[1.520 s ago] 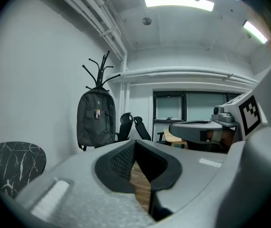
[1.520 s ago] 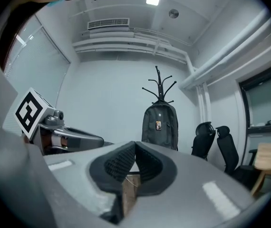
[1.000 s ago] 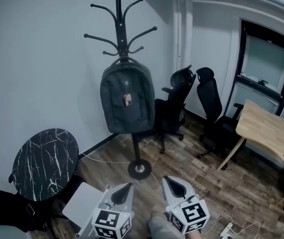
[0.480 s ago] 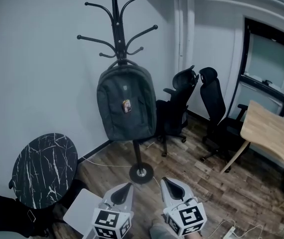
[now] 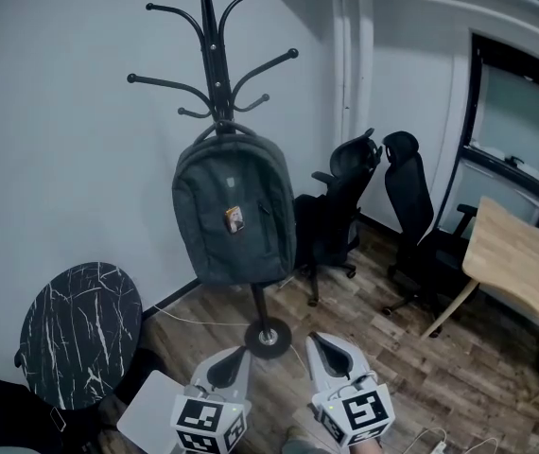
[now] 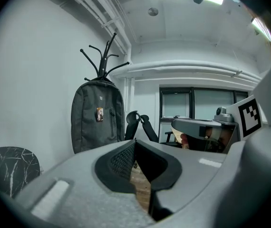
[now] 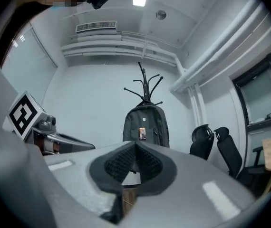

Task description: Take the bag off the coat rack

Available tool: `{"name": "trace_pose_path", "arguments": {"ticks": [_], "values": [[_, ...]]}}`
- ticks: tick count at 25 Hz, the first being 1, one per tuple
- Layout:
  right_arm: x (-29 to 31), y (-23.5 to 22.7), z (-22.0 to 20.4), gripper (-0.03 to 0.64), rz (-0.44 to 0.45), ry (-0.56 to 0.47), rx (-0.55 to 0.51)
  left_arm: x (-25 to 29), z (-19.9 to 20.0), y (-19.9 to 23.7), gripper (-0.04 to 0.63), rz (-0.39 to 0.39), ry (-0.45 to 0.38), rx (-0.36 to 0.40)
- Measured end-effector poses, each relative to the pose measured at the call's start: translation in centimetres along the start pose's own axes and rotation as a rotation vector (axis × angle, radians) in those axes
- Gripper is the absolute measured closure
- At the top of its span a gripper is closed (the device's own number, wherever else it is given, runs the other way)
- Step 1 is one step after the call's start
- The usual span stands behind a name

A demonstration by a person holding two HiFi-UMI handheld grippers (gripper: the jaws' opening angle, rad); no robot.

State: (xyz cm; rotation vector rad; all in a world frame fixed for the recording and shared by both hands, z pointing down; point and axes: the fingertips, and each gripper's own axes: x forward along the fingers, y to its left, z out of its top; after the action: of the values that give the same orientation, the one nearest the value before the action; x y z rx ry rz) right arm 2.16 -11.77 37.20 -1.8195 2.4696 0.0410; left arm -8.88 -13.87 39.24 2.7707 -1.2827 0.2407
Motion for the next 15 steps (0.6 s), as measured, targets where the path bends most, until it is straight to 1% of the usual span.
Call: {"name": "trace_pose_path", "arguments": {"ticks": [8, 15], "values": [[3.8, -3.0, 0.0, 0.615, 0.009, 0.005, -0.006, 4.3, 0.7, 2.2, 0.584, 0.048, 0.000, -0.009], [6.8, -4.6, -0.8, 0.615, 0.049, 0.019, -0.029, 6.5, 1.8, 3.6, 0.584, 0.110, -0.010, -0.005]]}}
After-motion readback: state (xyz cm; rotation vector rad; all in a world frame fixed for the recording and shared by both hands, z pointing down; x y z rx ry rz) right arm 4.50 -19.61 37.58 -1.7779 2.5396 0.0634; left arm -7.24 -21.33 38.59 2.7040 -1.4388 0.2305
